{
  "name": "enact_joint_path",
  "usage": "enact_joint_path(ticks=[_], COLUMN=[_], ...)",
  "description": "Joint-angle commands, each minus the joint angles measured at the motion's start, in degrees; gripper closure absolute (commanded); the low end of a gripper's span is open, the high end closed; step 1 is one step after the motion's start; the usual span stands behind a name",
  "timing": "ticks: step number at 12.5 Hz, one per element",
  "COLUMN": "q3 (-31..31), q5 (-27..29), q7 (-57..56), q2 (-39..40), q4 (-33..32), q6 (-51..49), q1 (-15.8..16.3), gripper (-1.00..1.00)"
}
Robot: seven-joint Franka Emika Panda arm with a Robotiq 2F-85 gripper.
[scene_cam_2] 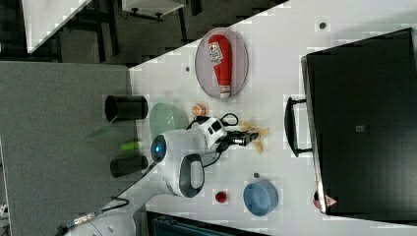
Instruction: Pick Banana and place it in mug.
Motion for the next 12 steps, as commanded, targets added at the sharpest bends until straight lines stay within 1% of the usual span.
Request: enact_joint_path(ticks=[1, 6, 9, 12], q3=[0.0, -0.5, 0.0, 0.9], q5=[0.3, 0.4, 0.4, 0.4], q7=[-1.3, -1.3, -0.9, 0.7], q2=[-4.5, -20.6, -29.5, -35.2], q4=[-0.6, 1.0, 4.3, 8.7], q6=[-1.6, -19.7, -34.0, -45.2], q1=[-1.2, -1.2, -1.0, -0.9], gripper=[0.45, 0.46, 0.45, 0.45])
